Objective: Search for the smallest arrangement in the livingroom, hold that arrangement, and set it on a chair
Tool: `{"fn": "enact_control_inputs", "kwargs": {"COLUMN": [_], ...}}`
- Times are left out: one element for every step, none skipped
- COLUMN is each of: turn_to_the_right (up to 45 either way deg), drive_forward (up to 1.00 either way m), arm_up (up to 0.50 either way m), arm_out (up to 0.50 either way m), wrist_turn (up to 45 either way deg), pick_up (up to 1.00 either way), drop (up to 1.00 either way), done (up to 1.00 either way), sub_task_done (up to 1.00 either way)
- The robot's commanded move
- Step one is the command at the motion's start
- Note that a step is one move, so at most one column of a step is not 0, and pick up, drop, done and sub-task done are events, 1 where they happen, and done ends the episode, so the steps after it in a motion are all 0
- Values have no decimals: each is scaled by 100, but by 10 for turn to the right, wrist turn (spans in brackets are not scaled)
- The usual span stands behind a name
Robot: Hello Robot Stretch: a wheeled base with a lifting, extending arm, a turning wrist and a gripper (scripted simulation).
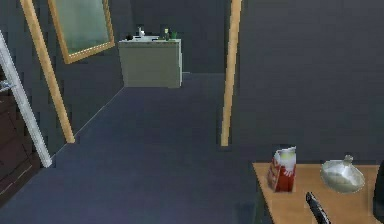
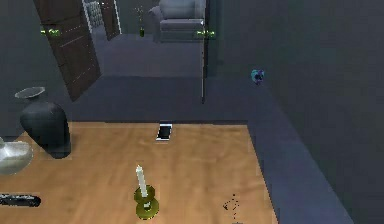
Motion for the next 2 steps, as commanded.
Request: {"fn": "enact_control_inputs", "kwargs": {"turn_to_the_right": [0, 0], "drive_forward": [0, 0], "arm_up": [-32, 0], "arm_out": [0, 0], "wrist_turn": [0, 0], "pick_up": [0, 0], "drop": [0, 100], "done": [0, 0], "sub_task_done": [0, 0]}}
